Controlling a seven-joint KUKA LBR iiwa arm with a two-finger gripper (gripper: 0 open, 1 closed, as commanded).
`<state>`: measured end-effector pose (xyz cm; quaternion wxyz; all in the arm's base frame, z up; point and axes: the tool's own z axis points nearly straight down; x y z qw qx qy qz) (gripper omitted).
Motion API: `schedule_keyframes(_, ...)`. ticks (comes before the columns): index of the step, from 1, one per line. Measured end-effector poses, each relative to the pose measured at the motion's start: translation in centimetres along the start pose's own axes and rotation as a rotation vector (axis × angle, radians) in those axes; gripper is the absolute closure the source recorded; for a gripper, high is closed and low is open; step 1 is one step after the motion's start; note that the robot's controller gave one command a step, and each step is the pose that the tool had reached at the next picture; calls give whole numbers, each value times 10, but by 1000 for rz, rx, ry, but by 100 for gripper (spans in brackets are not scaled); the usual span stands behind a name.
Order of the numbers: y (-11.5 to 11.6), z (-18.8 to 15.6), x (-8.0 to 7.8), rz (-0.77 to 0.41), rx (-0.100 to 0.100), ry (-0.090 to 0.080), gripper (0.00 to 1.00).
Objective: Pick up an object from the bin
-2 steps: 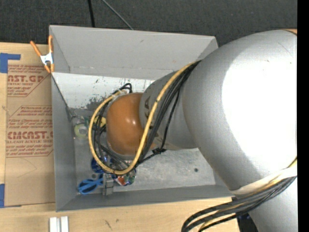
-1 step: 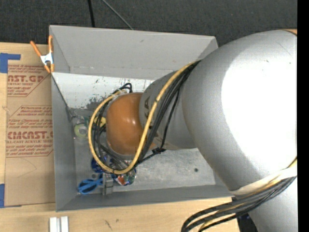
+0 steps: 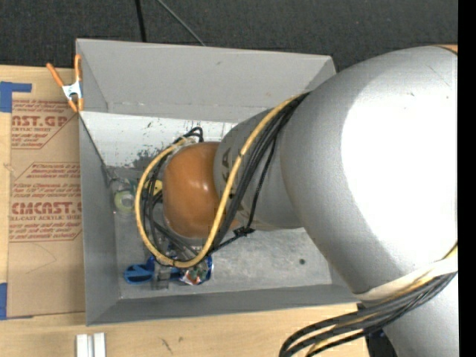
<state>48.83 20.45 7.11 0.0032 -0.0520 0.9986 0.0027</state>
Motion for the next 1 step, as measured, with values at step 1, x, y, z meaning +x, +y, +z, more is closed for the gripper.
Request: schedule_keyframes(1,1,-9,-1,0,3,5,100)
